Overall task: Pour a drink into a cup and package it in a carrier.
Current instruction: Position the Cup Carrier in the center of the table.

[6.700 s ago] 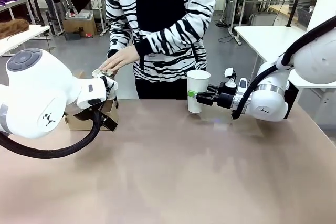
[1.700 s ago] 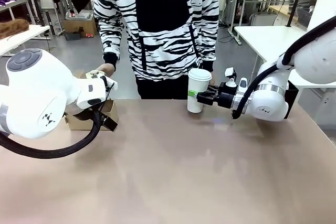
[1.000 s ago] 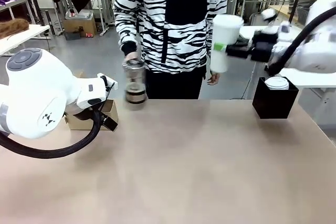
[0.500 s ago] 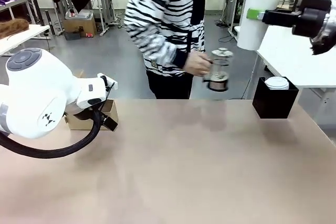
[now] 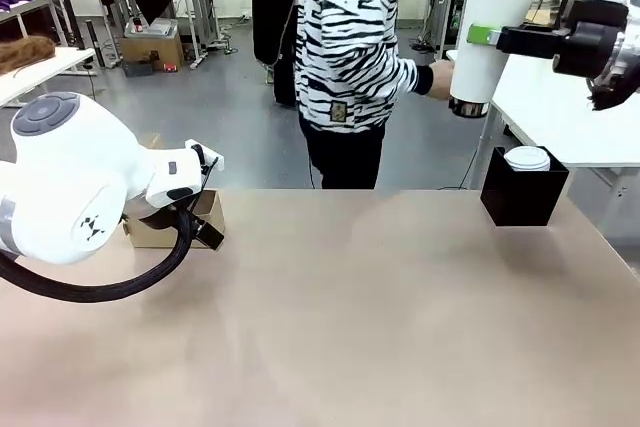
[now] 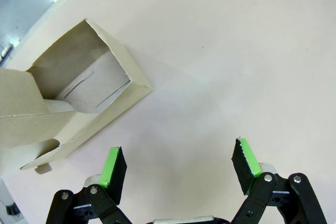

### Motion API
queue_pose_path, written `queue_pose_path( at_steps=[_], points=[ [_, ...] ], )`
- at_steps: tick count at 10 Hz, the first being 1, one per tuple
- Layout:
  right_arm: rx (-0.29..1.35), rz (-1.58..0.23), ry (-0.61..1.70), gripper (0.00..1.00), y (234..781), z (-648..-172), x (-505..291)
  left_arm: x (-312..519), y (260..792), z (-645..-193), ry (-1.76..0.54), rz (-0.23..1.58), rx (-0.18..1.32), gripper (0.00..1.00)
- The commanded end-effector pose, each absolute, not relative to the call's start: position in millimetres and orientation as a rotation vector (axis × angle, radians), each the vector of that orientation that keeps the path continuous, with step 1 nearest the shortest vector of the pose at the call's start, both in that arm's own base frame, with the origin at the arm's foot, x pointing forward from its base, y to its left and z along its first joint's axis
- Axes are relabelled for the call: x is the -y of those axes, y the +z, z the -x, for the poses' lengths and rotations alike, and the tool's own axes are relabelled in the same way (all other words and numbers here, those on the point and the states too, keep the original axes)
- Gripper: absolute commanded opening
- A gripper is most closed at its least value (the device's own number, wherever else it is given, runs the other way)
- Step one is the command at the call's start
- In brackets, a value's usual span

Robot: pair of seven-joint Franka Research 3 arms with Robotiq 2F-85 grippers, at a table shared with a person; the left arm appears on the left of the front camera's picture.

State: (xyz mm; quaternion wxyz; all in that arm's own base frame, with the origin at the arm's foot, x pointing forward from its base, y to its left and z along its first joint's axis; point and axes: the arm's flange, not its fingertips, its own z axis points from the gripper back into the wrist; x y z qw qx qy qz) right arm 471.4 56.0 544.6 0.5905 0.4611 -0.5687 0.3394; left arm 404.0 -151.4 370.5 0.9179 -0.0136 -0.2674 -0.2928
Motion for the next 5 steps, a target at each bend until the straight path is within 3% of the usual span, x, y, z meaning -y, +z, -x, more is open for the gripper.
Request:
queue_pose_path(
  at_steps=[1, 5],
  points=[
    [1.350, -1.069, 0.802, 0.81, 550.7, -474.0, -56.4, 151.1, 370.4, -403.7, -0.602, 0.029, 0.550, 1.00],
    [1.350, -1.069, 0.802, 0.81, 550.7, -474.0, -56.4, 151.1, 370.4, -403.7, -0.602, 0.029, 0.550, 1.00]
  ],
)
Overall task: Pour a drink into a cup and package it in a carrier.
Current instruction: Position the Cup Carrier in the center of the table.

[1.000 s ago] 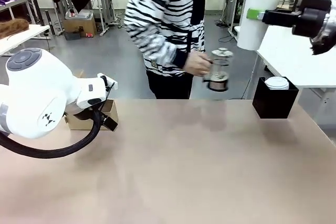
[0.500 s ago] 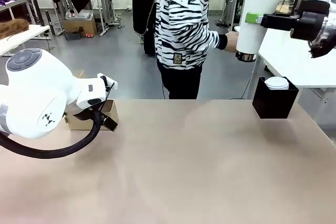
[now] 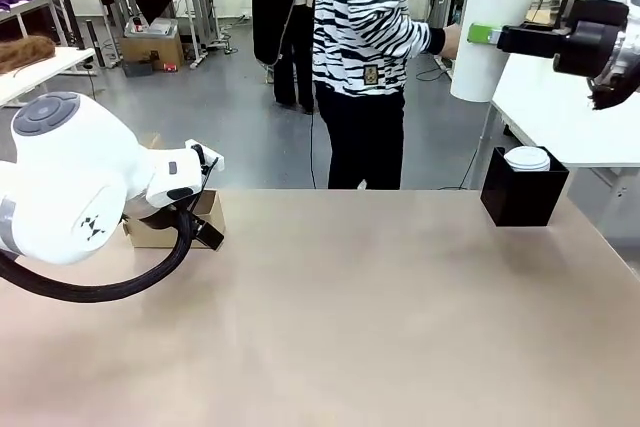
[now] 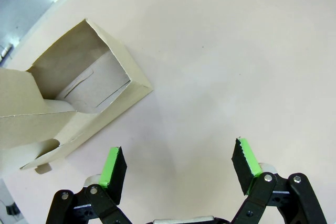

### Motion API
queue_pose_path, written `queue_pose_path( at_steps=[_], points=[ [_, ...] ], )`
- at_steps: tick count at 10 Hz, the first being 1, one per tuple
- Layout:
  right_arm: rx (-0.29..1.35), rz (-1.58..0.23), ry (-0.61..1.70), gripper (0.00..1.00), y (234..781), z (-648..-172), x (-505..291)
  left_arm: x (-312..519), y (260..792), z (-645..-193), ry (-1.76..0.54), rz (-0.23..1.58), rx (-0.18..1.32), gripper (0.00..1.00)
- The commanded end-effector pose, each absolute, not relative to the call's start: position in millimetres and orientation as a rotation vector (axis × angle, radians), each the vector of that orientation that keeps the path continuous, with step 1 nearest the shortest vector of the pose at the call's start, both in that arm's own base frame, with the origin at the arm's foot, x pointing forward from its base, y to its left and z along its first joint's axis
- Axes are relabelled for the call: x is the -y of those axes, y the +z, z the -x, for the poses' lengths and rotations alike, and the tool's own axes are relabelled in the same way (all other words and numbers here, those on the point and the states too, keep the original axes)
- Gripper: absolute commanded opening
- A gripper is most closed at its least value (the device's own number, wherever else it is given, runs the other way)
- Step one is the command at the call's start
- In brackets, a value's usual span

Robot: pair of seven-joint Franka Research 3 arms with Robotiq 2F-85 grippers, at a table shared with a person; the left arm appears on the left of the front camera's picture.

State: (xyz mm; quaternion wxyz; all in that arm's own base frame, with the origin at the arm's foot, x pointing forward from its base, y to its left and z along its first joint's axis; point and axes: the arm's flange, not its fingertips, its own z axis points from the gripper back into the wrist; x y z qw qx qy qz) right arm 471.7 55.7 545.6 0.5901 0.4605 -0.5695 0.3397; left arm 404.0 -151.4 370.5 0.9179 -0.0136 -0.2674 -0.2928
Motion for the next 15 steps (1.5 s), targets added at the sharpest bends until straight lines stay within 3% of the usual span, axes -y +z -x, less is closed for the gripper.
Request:
queue_pose_path(
  at_steps=[1, 6, 9, 15],
  points=[
    [1.350, -1.069, 0.802, 0.81, 550.7, -474.0, -56.4, 151.4, 370.5, -404.0, -0.602, 0.028, 0.550, 1.00],
    [1.350, -1.069, 0.802, 0.81, 550.7, -474.0, -56.4, 170.1, 497.2, -412.4, -0.450, 0.052, 0.396, 1.00],
    [1.350, -1.069, 0.802, 0.81, 550.7, -474.0, -56.4, 147.2, 559.4, -441.4, -0.263, 0.021, 0.379, 1.00],
    [1.350, -1.069, 0.802, 0.81, 550.7, -474.0, -56.4, 103.2, 516.8, -538.5, -0.006, -0.006, 0.321, 1.00]
  ],
)
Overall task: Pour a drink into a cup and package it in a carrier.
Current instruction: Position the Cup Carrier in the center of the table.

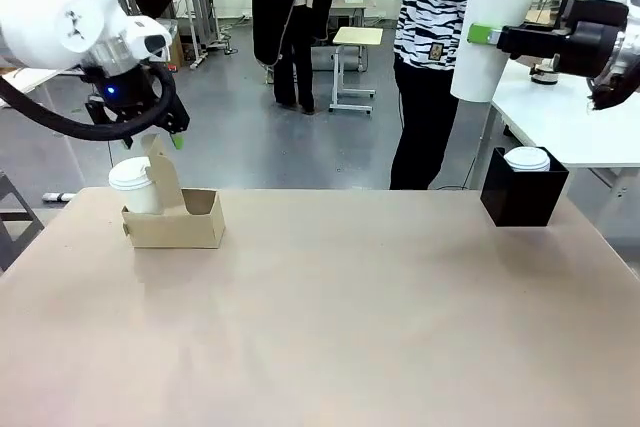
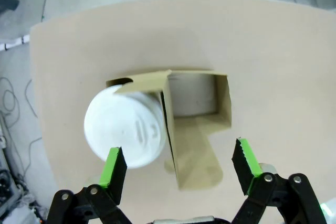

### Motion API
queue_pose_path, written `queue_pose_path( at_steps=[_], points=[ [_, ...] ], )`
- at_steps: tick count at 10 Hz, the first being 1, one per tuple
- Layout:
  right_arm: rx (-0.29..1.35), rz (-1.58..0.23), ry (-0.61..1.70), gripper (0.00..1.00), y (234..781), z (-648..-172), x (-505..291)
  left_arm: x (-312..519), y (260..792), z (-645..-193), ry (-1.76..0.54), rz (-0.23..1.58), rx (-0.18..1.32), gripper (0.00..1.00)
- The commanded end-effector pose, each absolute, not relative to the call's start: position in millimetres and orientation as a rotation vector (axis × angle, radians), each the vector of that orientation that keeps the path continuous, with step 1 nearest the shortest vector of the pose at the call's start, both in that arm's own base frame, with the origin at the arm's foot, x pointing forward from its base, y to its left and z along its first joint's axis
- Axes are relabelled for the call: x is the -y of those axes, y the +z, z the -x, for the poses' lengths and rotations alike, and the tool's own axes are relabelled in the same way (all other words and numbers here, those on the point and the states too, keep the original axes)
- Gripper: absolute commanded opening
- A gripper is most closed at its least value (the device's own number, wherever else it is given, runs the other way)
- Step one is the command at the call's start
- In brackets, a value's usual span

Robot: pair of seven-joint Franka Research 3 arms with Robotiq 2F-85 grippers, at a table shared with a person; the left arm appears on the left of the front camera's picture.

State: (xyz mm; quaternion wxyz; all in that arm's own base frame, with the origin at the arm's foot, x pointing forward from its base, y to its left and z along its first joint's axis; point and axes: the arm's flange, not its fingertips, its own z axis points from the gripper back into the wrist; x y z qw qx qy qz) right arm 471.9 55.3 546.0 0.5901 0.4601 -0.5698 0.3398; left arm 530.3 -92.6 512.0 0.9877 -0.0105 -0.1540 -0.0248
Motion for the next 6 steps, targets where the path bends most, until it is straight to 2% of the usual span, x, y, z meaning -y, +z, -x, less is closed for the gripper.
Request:
queue_pose_path(
  at_steps=[1, 2, 3, 4, 5, 6],
  points=[
    [1.350, -1.069, 0.802, 0.81, 550.7, -474.0, -56.4, 102.8, 511.6, -542.4, 0.012, -0.011, 0.323, 1.00],
    [1.350, -1.069, 0.802, 0.81, 550.7, -474.0, -56.4, 102.3, 509.0, -545.0, 0.034, -0.041, 0.333, 1.00],
    [1.350, -1.069, 0.802, 0.81, 550.7, -474.0, -56.4, 100.7, 509.3, -546.0, 0.058, -0.054, 0.323, 0.40],
    [1.350, -1.069, 0.802, 0.81, 550.7, -474.0, -56.4, 101.8, 508.8, -545.3, 0.073, -0.074, 0.317, 0.40],
    [1.350, -1.069, 0.802, 0.81, 550.7, -474.0, -56.4, 103.4, 509.5, -544.1, 0.083, -0.075, 0.316, 0.00],
    [1.350, -1.069, 0.802, 0.81, 550.7, -474.0, -56.4, 103.5, 509.9, -544.3, 0.081, -0.071, 0.314, 0.35]
  ],
)
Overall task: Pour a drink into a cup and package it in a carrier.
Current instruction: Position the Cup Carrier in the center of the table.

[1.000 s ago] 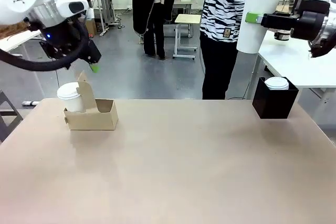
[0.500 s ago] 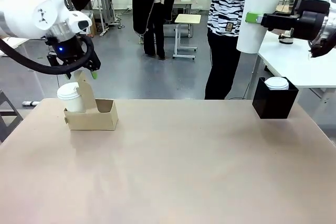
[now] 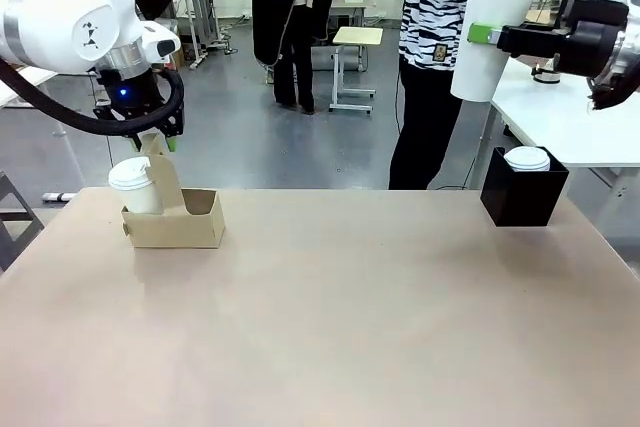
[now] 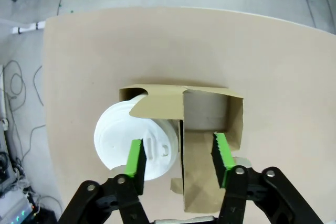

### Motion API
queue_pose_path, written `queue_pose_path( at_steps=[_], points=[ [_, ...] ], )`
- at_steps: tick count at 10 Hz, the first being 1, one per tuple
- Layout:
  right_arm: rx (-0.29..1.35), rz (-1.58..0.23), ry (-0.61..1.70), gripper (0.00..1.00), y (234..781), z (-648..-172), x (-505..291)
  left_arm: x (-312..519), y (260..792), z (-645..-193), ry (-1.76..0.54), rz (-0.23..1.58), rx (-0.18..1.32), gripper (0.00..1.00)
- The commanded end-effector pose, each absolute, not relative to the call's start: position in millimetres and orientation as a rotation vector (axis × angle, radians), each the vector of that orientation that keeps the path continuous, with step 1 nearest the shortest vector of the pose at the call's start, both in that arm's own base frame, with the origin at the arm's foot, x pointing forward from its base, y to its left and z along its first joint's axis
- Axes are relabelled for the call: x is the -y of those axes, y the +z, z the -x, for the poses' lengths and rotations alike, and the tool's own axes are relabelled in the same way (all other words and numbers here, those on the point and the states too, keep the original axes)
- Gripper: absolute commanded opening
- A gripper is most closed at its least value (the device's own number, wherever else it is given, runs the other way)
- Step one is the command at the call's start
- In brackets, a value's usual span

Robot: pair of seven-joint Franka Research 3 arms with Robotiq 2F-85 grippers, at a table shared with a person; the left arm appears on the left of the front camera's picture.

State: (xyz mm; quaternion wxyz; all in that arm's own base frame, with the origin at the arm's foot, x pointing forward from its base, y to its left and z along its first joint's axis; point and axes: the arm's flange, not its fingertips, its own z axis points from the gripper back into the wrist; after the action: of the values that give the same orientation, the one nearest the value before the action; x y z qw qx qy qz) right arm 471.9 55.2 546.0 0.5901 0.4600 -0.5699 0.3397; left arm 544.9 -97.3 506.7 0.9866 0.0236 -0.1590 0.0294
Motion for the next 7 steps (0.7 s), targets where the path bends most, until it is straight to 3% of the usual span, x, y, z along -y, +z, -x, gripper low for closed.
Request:
queue_pose_path(
  at_steps=[1, 7],
  points=[
    [1.350, -1.069, 0.802, 0.81, 550.7, -474.0, -56.4, 102.7, 509.6, -544.7, 0.081, -0.072, 0.309, 0.00],
    [1.350, -1.069, 0.802, 0.81, 550.7, -474.0, -56.4, 100.2, 507.2, -546.2, 0.122, -0.054, 0.299, 0.00]
  ],
)
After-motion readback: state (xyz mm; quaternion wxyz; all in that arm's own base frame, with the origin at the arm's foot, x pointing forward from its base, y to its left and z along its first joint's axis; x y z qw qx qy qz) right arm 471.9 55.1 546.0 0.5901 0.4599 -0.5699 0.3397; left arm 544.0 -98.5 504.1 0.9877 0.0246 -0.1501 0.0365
